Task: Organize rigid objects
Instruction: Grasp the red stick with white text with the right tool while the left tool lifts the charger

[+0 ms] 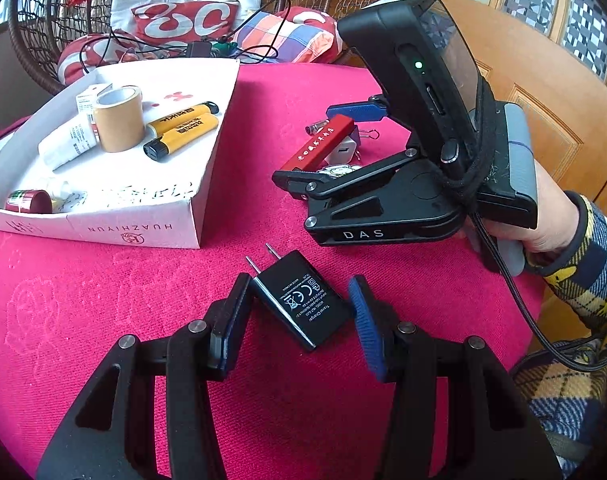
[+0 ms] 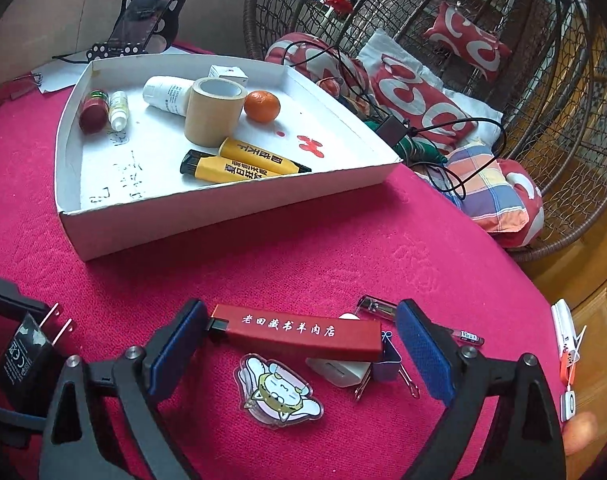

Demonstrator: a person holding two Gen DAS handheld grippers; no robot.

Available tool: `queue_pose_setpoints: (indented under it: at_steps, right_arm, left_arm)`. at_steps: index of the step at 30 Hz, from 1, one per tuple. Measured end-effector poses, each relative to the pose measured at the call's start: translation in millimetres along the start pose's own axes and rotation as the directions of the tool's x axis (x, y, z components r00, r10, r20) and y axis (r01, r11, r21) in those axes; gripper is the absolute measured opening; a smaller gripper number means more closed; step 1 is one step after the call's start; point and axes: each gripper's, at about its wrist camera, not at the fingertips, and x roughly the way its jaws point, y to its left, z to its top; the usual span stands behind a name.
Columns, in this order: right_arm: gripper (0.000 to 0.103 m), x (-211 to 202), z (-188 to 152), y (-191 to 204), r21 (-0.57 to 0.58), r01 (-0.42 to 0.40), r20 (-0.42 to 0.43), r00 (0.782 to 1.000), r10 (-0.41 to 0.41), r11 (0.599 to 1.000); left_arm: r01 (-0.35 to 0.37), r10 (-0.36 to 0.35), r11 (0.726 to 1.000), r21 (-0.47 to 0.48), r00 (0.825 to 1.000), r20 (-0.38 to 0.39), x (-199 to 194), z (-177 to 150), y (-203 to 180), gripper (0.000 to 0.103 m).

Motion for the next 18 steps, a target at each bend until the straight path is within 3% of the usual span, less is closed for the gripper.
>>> queue_pose_setpoints:
  at_steps: [3,8,13,18]
  right_arm:
    - [0.082,-10,-3,-9,0.056,-0.002,0.032,0.999,0.000,0.998]
    - [0.082,-49,-2,-36,0.204,-0.057,0.153,0.988,0.026,0.977]
    - [0.082,-90,1,-62,0.315,-0.093,0.284,0.959,-0.001,0.945]
    - [0.082,-119,3,-85,0.406,-0.138,0.393,0.919,-0.037,0.904]
  left_arm:
    - [-0.009,0.009,1.000,0.001,1.000,0.014,-5,-1,-1,0.049]
    - [-0.019,0.019,1.000,-0.005,0.998,0.053,-15,4,0,0.049]
    - [-0.068,0.067,0.998,0.010,0.990,0.127,-35,16,-1,0.049]
    - [-0.114,0.116,0.993,-0.020,0.970,0.216,-58,29,7,0.049]
